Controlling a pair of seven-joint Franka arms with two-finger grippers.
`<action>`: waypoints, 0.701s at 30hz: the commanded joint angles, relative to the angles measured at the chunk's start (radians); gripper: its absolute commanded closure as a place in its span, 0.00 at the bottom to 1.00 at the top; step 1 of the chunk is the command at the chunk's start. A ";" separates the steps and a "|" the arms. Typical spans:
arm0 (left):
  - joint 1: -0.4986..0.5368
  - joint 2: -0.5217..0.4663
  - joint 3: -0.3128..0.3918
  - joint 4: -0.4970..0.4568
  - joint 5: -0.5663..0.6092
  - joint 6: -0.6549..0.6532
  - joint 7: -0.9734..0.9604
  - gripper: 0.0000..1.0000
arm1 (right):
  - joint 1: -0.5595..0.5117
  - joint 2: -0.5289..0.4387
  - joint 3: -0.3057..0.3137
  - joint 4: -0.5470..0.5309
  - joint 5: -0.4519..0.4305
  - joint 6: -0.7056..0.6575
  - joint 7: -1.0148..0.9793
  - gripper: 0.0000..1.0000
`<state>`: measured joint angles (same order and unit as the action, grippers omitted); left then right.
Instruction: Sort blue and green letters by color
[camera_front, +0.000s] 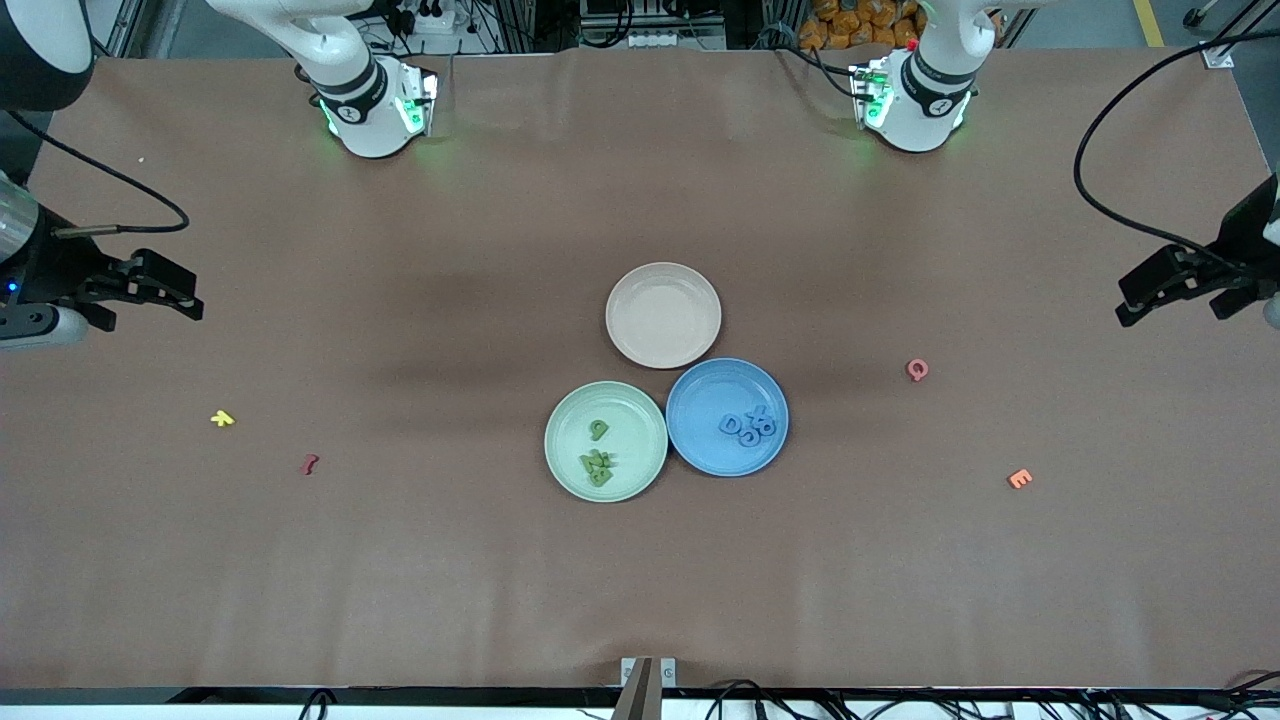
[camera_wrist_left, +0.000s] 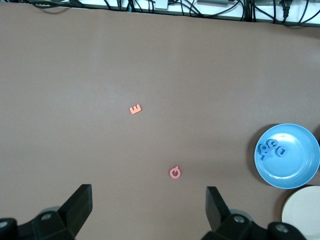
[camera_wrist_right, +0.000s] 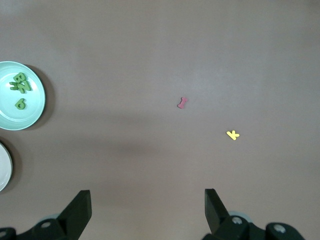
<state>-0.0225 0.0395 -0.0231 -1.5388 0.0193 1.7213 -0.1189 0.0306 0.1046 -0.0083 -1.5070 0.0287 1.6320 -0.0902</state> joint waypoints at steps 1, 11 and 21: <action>0.007 -0.087 -0.001 -0.083 -0.022 -0.011 0.015 0.00 | -0.005 -0.062 -0.001 -0.081 0.011 0.043 -0.013 0.00; 0.007 -0.122 0.003 -0.072 -0.018 -0.078 0.013 0.00 | -0.008 -0.072 -0.002 -0.100 0.010 0.032 -0.014 0.00; 0.003 -0.087 0.005 -0.032 -0.018 -0.204 0.010 0.00 | -0.012 -0.125 -0.004 -0.174 0.010 0.046 -0.016 0.00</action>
<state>-0.0225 -0.0597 -0.0203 -1.5885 0.0191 1.5840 -0.1189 0.0279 0.0324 -0.0117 -1.6213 0.0287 1.6560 -0.0902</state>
